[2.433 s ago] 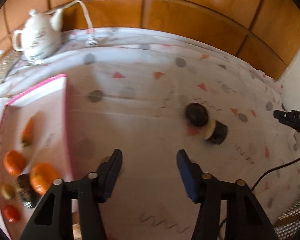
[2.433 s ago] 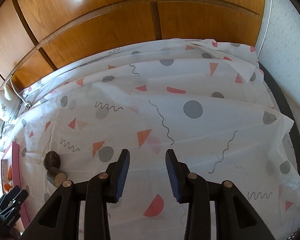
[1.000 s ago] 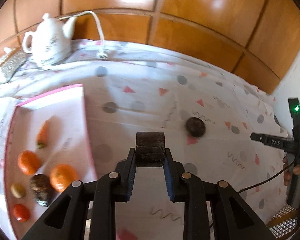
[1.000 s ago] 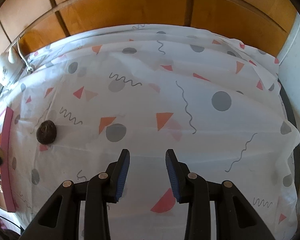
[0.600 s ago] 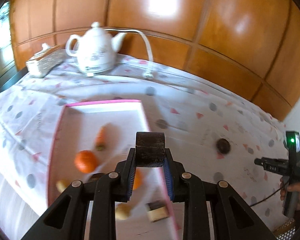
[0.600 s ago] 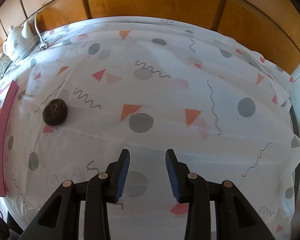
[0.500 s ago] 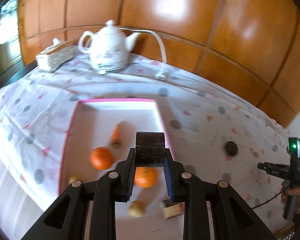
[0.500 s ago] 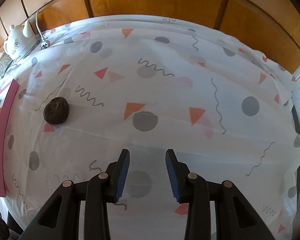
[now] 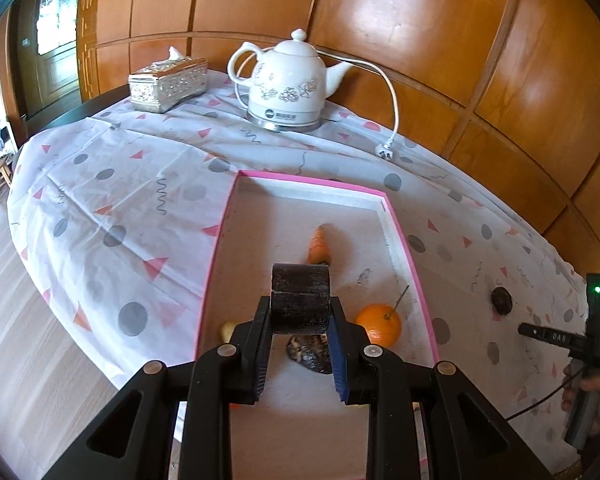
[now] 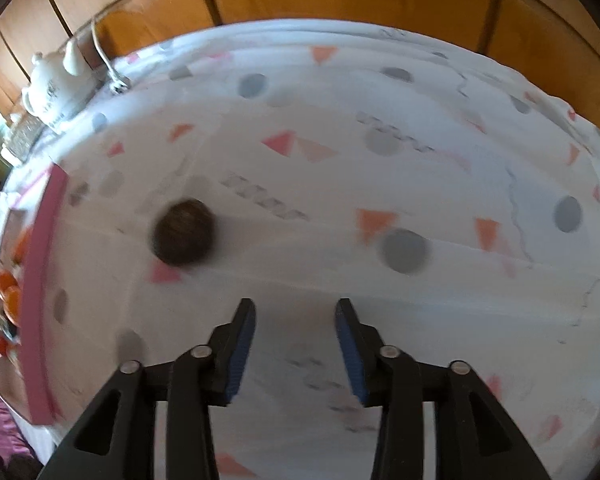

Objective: Organize fruits
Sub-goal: 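Carry the cut root piece toward the tray with the left gripper while the right approaches the dark root, then grasp the round dark root with the right gripper while the left lowers the cut piece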

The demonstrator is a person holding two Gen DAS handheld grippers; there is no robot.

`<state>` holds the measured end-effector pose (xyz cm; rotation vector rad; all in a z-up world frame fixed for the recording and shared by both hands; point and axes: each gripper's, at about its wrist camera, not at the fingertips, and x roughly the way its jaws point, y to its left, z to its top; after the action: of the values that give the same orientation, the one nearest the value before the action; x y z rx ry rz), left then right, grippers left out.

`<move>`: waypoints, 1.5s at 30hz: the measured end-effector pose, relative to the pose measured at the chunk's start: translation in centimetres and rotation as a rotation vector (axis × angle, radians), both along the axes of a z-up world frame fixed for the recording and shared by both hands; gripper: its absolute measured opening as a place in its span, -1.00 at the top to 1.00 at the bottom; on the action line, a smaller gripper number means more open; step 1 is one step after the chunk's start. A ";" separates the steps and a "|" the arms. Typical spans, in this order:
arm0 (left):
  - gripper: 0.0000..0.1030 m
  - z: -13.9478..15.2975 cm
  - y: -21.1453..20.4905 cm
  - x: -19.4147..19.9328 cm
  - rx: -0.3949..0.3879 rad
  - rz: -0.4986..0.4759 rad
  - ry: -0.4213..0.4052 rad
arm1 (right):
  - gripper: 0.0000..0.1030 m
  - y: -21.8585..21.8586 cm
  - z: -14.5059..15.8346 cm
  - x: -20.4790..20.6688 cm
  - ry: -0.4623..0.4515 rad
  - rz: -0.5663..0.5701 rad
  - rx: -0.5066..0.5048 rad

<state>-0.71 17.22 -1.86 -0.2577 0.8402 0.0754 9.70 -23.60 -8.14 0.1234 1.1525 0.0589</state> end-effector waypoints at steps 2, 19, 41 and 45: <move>0.49 0.1 0.3 -0.3 0.000 0.006 -0.003 | 0.00 1.0 0.1 0.4 -0.015 0.003 0.027; 0.49 -0.1 0.4 -1.8 0.036 0.003 -0.011 | -0.01 3.3 -0.1 1.0 -0.054 -0.045 0.060; 0.49 -1.9 0.0 -1.6 0.034 0.078 0.050 | -0.13 5.2 0.1 3.1 -0.092 -0.075 0.065; 0.49 -2.5 0.0 -1.5 0.031 0.085 0.069 | -0.13 5.7 0.0 3.7 -0.091 -0.083 0.054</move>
<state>-2.19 17.27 -4.38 -0.2625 0.8963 0.1780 13.38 -17.86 -8.16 0.2149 1.0542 0.0217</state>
